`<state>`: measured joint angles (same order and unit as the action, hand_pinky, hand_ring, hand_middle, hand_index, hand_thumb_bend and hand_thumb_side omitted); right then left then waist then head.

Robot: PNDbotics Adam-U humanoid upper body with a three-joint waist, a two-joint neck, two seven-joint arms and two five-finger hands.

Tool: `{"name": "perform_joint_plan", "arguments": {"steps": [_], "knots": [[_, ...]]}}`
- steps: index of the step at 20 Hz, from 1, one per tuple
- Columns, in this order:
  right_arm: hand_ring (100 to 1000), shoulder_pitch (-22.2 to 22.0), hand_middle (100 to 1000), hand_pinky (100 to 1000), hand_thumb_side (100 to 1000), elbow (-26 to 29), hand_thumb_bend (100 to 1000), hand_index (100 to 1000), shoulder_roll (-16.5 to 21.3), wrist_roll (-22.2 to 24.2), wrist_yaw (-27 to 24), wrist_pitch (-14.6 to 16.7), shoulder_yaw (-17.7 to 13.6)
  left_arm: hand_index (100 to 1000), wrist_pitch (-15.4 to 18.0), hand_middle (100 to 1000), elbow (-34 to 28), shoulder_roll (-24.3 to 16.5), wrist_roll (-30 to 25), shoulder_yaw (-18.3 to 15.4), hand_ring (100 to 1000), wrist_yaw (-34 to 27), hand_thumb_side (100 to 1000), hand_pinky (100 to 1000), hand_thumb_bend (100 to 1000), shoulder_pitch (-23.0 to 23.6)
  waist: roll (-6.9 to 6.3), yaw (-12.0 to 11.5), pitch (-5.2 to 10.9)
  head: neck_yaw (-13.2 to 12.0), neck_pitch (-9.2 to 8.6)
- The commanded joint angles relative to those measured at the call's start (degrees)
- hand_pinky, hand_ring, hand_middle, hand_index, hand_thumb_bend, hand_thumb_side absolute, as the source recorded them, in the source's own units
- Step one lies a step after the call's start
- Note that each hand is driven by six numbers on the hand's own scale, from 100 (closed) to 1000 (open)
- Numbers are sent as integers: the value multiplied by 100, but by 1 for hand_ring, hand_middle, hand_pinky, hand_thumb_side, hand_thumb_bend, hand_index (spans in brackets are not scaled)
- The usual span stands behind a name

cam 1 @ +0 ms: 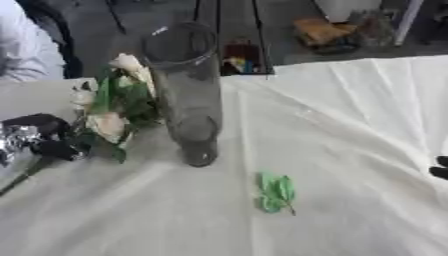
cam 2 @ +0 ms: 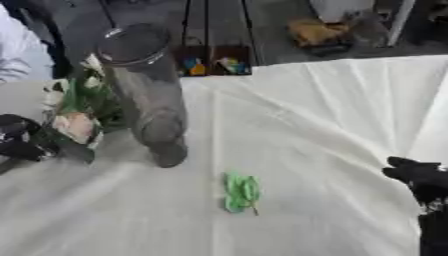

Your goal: Arrange flowers into the vase.

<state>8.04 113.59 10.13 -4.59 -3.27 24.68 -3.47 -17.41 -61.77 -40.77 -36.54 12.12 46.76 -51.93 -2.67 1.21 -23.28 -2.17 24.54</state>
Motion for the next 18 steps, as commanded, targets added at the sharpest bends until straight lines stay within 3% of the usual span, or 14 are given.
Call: {"name": "perform_joint_plan", "arguments": {"steps": [1,5,12,18], "knots": [[740,20,574,706,1000,100,100,621,0,0,34,-35,3,701,-73,600,87,25,158,57,567,-81,537,455,211,0,27,8,72,-2,-69],[739,18,571,706,1000,100,100,618,-14,-9,49,-50,-4,639,-231,522,158,69,439,92,487,-99,511,355,166,-8,27,26,66,-10,-73],[740,20,570,708,1000,100,100,615,-39,-40,81,-90,-15,573,-277,462,367,184,710,199,404,41,467,289,148,-12,26,43,55,-19,-86],[742,16,567,711,1000,100,100,614,-64,-21,111,-135,-1,416,-260,291,519,290,1031,238,198,142,414,102,100,13,30,53,44,-15,-93]]}}
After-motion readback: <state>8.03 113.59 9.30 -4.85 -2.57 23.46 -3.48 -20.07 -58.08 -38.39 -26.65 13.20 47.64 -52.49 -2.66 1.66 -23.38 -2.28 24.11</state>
